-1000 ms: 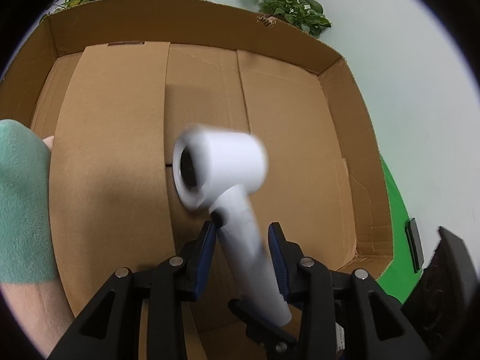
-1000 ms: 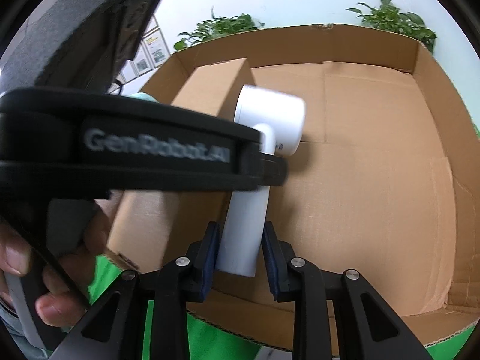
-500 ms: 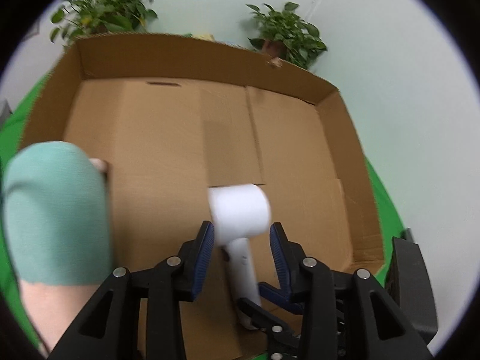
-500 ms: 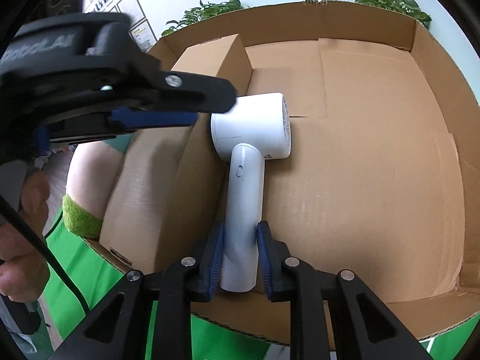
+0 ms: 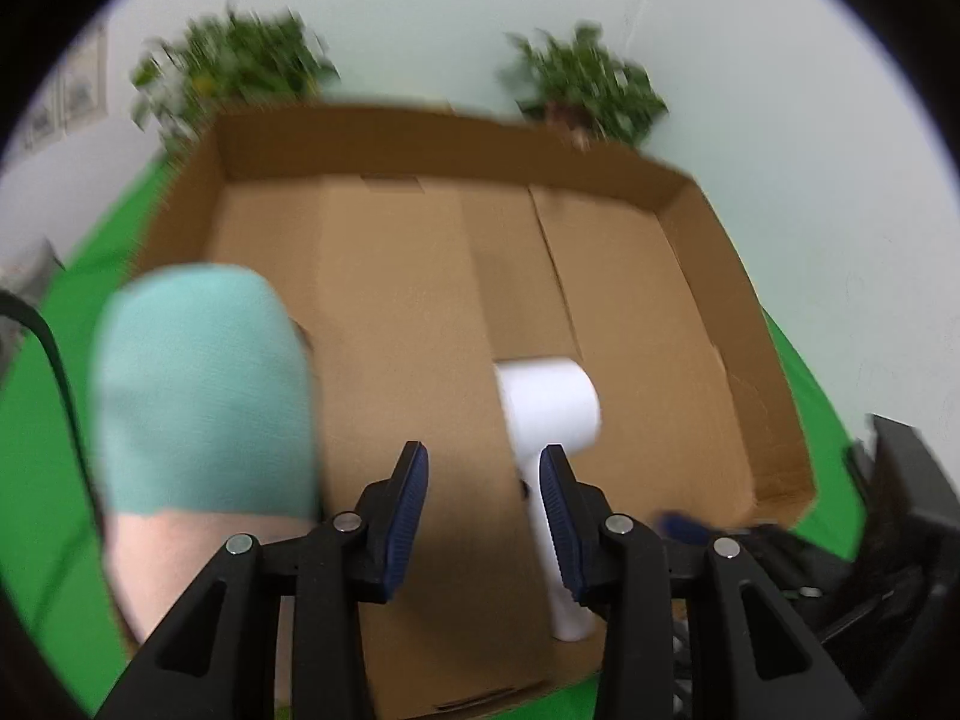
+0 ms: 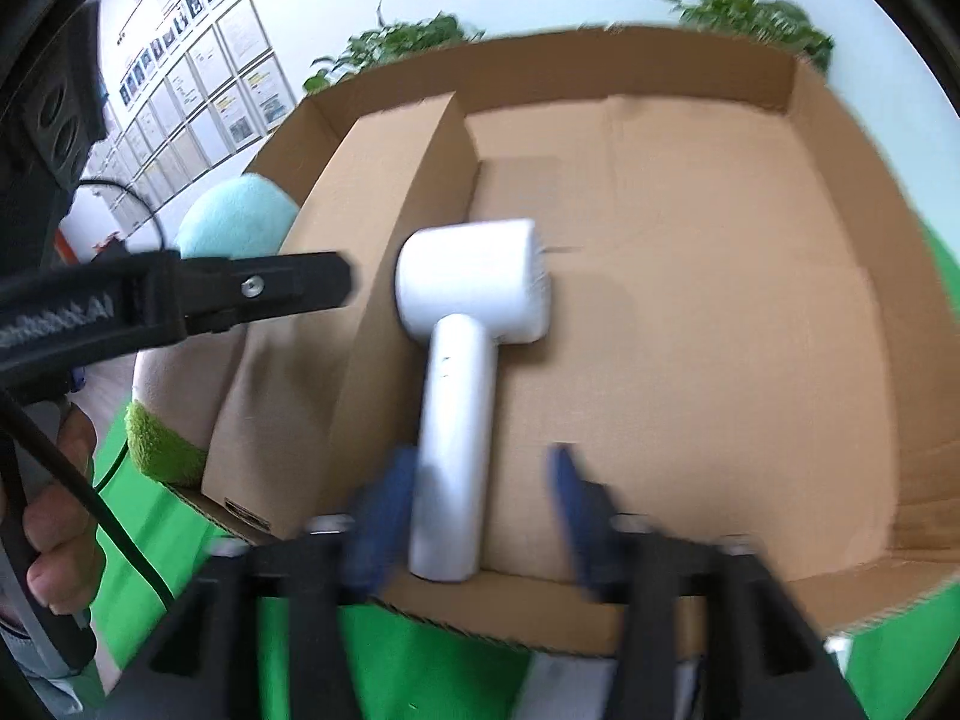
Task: Organize objects
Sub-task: 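Withdraw the left tool from the tray toward the white device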
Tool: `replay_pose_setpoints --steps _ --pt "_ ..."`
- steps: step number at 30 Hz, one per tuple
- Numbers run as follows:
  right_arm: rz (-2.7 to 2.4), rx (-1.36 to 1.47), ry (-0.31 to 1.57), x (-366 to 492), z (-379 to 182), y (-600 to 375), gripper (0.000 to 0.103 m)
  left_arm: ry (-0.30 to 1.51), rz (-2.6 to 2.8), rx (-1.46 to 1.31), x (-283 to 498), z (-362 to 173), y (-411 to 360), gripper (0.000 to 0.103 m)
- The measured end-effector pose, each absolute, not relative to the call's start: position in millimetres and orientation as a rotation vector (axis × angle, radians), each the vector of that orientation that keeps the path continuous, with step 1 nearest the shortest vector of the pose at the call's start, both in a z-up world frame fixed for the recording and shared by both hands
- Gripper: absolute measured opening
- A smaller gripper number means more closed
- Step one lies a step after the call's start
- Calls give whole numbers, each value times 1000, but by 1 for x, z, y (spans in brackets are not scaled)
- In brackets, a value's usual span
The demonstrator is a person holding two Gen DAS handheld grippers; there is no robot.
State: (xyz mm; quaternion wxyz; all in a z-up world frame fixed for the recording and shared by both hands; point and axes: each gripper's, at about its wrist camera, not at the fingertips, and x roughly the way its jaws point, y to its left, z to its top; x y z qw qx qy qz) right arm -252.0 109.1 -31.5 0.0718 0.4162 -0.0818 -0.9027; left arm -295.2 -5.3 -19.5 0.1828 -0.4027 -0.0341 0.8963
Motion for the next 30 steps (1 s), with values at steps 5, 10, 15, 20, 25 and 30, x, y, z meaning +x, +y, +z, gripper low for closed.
replay_pose_setpoints --steps 5,10,15,20,25,30 --pt "-2784 1200 -178 -201 -15 154 102 -17 2677 -904 -249 9 -13 62" --pt "-2862 1135 -149 -122 -5 189 102 -28 2769 -695 -195 24 -12 81" --pt "-2929 1078 -156 -72 1 197 102 -17 2858 -654 -160 22 -9 81" --pt "-2940 1053 -266 -60 -10 210 102 -20 2858 -675 -141 12 -5 81" --pt "-2891 1043 -228 -67 -27 209 102 5 2830 -682 -134 7 1 81" --pt "-2762 1014 -225 -58 -40 203 102 -44 2760 -742 -132 -1 0 81"
